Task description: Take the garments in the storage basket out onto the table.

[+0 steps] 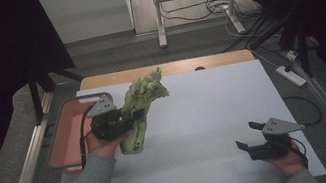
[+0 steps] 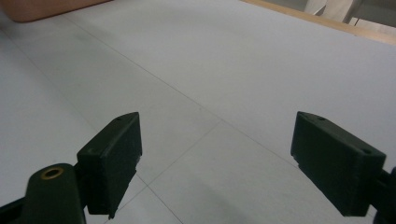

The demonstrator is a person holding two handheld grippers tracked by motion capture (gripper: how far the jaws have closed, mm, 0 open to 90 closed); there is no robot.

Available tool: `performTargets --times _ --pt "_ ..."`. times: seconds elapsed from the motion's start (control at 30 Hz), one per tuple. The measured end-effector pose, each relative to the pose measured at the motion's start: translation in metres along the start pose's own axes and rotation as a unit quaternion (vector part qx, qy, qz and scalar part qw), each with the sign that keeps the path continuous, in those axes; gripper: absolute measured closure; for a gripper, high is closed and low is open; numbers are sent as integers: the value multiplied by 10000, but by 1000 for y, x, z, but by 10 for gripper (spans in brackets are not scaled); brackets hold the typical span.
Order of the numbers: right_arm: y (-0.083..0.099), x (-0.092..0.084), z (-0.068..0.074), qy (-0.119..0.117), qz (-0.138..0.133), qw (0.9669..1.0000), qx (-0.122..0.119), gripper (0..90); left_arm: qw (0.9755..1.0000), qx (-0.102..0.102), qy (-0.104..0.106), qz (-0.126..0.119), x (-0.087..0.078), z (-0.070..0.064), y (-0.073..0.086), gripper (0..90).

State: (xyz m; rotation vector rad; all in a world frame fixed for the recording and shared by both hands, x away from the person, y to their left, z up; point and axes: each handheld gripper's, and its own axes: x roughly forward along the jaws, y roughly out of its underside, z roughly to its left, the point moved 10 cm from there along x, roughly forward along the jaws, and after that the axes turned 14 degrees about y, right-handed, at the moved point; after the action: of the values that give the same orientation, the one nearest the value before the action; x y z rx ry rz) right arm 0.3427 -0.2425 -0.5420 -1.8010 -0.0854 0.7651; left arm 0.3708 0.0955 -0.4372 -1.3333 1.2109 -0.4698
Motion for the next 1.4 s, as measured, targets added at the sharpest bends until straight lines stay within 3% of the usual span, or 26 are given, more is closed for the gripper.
performTargets --times 0.77,1.4 --pt "1 0 0 2 22 10000 0 170 9995 105 248 178 25 -13 -2 667" --pt "1 0 0 5 29 10000 -8 170 9984 151 359 414 53 -17 1 666"
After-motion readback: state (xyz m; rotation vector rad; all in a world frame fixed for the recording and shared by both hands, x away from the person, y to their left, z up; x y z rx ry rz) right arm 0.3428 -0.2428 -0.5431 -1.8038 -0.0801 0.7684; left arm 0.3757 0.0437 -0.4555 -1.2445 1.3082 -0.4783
